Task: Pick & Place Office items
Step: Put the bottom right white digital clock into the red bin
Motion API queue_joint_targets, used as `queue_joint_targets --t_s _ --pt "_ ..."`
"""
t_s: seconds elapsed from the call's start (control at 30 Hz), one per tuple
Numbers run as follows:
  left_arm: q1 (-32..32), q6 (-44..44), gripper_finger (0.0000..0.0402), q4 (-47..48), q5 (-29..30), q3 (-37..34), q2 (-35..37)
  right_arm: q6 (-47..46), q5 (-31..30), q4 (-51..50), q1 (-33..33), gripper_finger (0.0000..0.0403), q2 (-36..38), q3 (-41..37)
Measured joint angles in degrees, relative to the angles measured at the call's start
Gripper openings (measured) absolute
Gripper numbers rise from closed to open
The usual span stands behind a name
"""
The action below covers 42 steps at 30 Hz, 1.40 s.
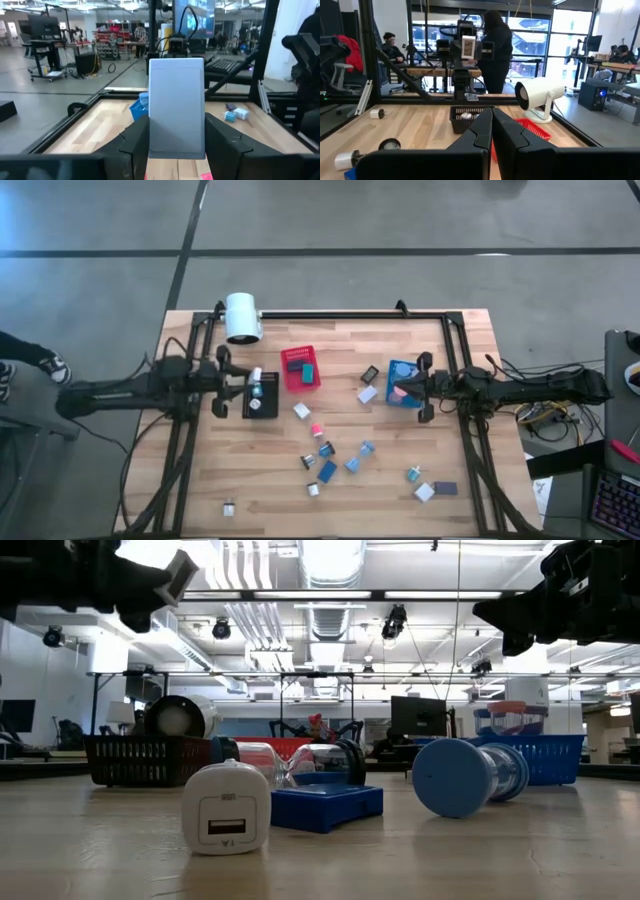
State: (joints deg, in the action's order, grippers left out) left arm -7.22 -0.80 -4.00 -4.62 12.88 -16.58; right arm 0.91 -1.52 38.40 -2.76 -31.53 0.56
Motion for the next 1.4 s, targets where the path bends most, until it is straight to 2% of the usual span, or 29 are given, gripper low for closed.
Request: queue_joint_targets --t_s 0.3,0.73,0.93,1.0,1.2,1.4 --pt "-0.04 0.96 0.0152 0.38 0.41 -3.68 5.73 -0.21 -0.02 0.97 -0.01 0.0008 0.02 0.0" --pt "-0.07 3.63 0.0152 -1.69 3.43 -7.62 5.87 -0.74 -0.04 0.96 -0.01 0.0008 -0.02 0.0" --pt "-0.07 3.87 0.0152 -4.39 3.69 -7.4 5.81 -0.72 -0.05 0.96 0.0 0.0008 -0.02 0.0" --pt "-0.07 4.59 0.0152 -5.06 5.85 -6.06 5.06 -0.76 -0.15 0.96 -0.02 0.0008 -0.02 0.0" --pt "-0.35 5.19 0.0152 -3.54 13.21 0.85 -2.0 -0.74 -0.15 0.96 0.0 0.0008 -0.02 0.0" --pt "-2.51 2.57 0.0152 3.12 14.53 13.17 -18.21 -0.74 -0.13 1.24 0.0 0.0008 -0.06 -0.02"
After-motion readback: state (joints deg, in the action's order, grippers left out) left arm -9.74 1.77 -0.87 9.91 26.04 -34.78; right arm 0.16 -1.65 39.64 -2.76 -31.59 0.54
